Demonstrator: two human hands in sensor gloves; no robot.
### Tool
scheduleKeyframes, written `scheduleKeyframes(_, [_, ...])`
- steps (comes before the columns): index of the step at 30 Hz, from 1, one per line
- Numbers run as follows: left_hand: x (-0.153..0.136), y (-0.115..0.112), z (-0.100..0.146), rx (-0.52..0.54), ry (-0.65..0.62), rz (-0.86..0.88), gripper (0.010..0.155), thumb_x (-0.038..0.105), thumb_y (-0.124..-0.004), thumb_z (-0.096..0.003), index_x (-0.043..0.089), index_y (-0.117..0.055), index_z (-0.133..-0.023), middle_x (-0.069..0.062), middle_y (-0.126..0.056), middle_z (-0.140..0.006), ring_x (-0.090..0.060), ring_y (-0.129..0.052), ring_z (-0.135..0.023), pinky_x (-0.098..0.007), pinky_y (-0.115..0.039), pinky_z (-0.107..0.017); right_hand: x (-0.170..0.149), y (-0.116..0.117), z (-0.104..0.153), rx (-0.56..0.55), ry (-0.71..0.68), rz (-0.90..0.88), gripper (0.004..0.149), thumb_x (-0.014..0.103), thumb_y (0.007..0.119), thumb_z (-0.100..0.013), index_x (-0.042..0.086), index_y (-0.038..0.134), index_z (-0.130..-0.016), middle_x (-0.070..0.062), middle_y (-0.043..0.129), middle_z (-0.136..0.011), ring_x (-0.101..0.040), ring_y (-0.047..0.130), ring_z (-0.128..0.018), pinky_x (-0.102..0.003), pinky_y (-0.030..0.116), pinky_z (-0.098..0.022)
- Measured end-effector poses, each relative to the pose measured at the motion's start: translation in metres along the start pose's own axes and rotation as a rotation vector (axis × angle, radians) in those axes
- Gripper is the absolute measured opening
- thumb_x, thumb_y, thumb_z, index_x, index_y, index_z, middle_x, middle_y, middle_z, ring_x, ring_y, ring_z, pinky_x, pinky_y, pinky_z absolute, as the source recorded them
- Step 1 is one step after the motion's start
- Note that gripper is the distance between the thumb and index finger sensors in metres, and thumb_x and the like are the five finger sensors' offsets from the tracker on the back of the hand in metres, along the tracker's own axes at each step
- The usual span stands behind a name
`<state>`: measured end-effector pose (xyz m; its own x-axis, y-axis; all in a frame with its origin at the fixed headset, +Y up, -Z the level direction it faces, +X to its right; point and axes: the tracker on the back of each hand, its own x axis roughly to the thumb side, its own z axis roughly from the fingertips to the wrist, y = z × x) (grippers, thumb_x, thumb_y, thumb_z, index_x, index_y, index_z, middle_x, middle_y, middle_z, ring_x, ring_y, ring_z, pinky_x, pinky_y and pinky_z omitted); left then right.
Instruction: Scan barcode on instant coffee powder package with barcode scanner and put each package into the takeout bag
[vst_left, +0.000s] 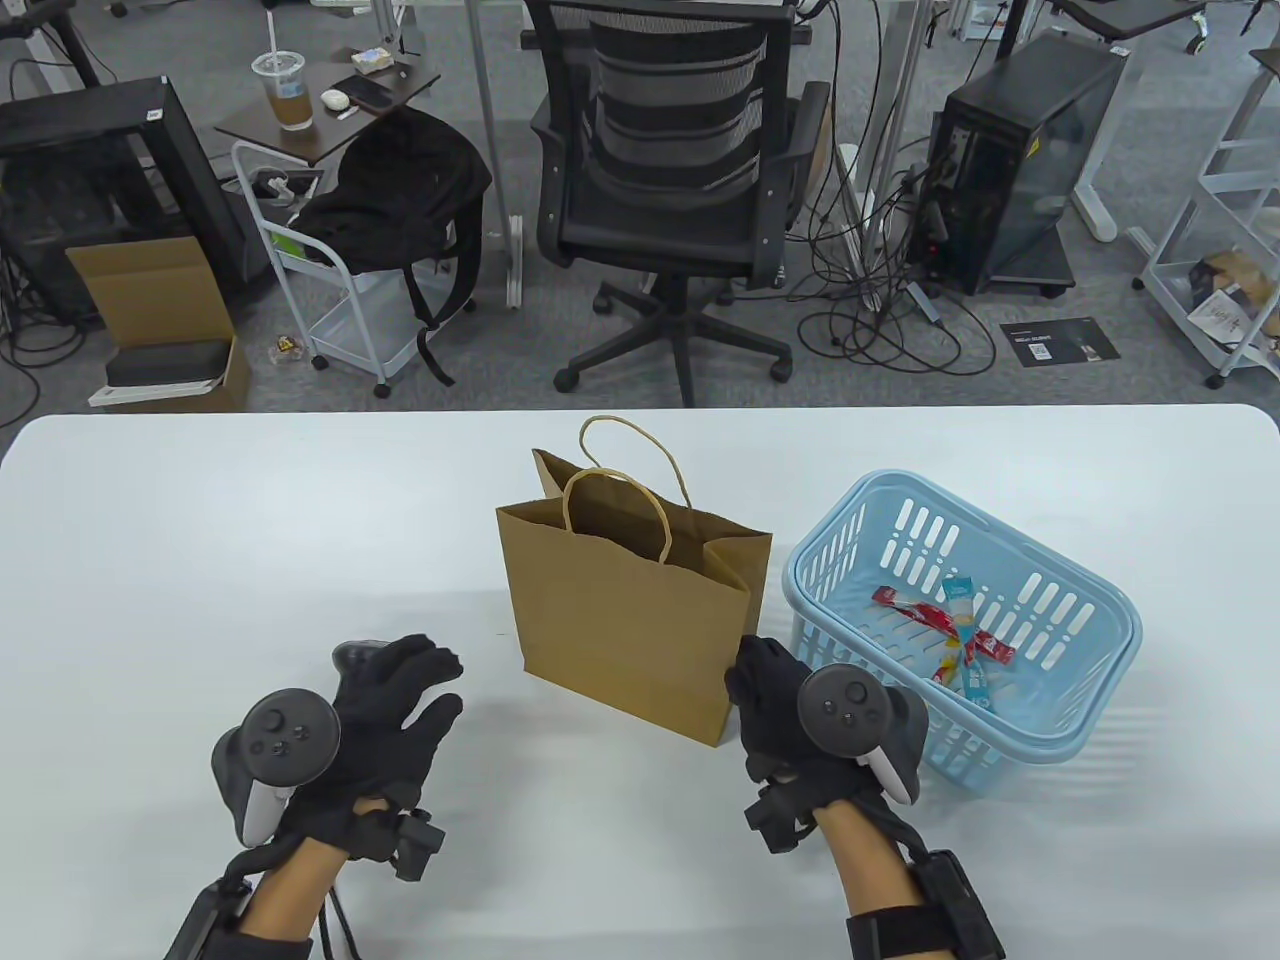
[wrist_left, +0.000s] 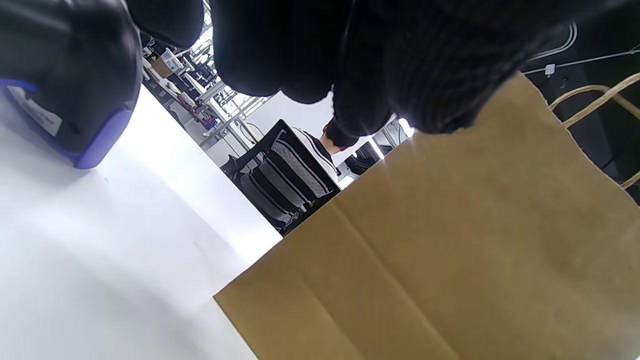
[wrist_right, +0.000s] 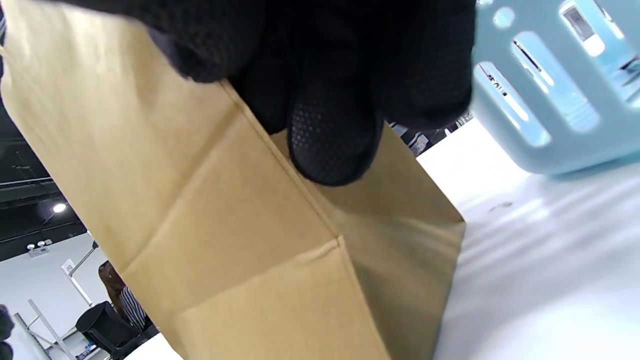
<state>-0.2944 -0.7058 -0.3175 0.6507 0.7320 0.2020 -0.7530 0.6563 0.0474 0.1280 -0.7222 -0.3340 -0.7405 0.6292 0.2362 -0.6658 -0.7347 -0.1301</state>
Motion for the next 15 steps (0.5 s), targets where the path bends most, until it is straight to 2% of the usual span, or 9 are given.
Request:
scheduleKeyframes(3, [-0.001, -0.004, -0.002, -0.048, -0.001, 0.006, 0.054, 0.048, -0.081, -0.0439, 0.027, -0.080, -0.093, 0.005, -0.060, -0.117, -0.029, -0.066, -0.106, -0.055, -0.053, -0.080, 0.000, -0.001, 0.000, 0.044, -0.021, -0.047, 0.039, 0.032, 0.074, -0.046, 0.041, 0.078, -0.083, 0.002, 0.091, -0.090, -0.027, 0.103, -0.076, -0.044, 0.088, -0.054])
scheduleKeyframes(6, [-0.002, -0.012, -0.003, -0.097, 0.001, 0.002, 0.056, 0.048, -0.081, -0.0440, 0.028, -0.079, -0.096, 0.006, -0.057, -0.119, -0.029, -0.064, -0.108, -0.055, -0.051, -0.080, 0.000, 0.000, -0.001, 0.054, -0.023, -0.034, 0.038, 0.033, 0.074, -0.046, 0.042, 0.078, -0.084, 0.002, 0.090, -0.093, -0.026, 0.103, -0.076, -0.044, 0.087, -0.054])
scheduleKeyframes(8, [-0.002, -0.015, -0.004, -0.122, 0.004, -0.015, 0.057, 0.048, -0.081, -0.0439, 0.028, -0.078, -0.097, 0.006, -0.055, -0.120, -0.029, -0.064, -0.108, -0.054, -0.051, -0.080, 0.001, 0.000, 0.001, -0.008, 0.008, 0.004, 0.038, 0.035, 0.079, -0.048, 0.041, 0.080, -0.085, -0.001, 0.092, -0.092, -0.025, 0.106, -0.069, -0.042, 0.089, -0.049])
scheduleKeyframes(10, [-0.003, -0.019, -0.005, -0.147, 0.006, -0.028, 0.059, 0.049, -0.080, -0.0441, 0.028, -0.075, -0.099, 0.006, -0.053, -0.120, -0.029, -0.063, -0.108, -0.055, -0.051, -0.080, 0.002, 0.001, 0.003, -0.139, 0.106, 0.063, 0.039, 0.038, 0.083, -0.048, 0.039, 0.082, -0.087, -0.003, 0.095, -0.087, -0.020, 0.109, -0.056, -0.037, 0.092, -0.041])
scheduleKeyframes(11, [-0.003, -0.021, -0.005, -0.161, 0.005, -0.033, 0.060, 0.049, -0.080, -0.0441, 0.028, -0.074, -0.100, 0.006, -0.053, -0.120, -0.029, -0.062, -0.108, -0.055, -0.050, -0.081, 0.002, 0.003, 0.003, -0.159, 0.142, 0.071, 0.042, 0.038, 0.083, -0.049, 0.038, 0.081, -0.090, -0.004, 0.095, -0.086, -0.019, 0.110, -0.055, -0.036, 0.092, -0.040])
scheduleKeyframes(13, [-0.003, -0.023, -0.005, -0.183, 0.008, -0.038, 0.061, 0.049, -0.079, -0.0441, 0.029, -0.072, -0.101, 0.006, -0.051, -0.120, -0.029, -0.060, -0.109, -0.055, -0.048, -0.081, 0.002, 0.004, 0.002, -0.152, 0.202, 0.068, 0.046, 0.045, 0.085, -0.048, 0.033, 0.077, -0.091, -0.006, 0.095, -0.082, -0.018, 0.111, -0.049, -0.034, 0.094, -0.036])
scheduleKeyframes(15, [-0.004, -0.023, -0.005, -0.185, 0.012, -0.054, 0.062, 0.050, -0.079, -0.0441, 0.029, -0.070, -0.102, 0.006, -0.051, -0.120, -0.029, -0.058, -0.110, -0.055, -0.047, -0.081, 0.004, 0.002, 0.003, -0.074, 0.292, 0.037, 0.053, 0.051, 0.085, -0.048, 0.028, 0.073, -0.094, -0.010, 0.093, -0.083, -0.023, 0.110, -0.048, -0.036, 0.092, -0.035])
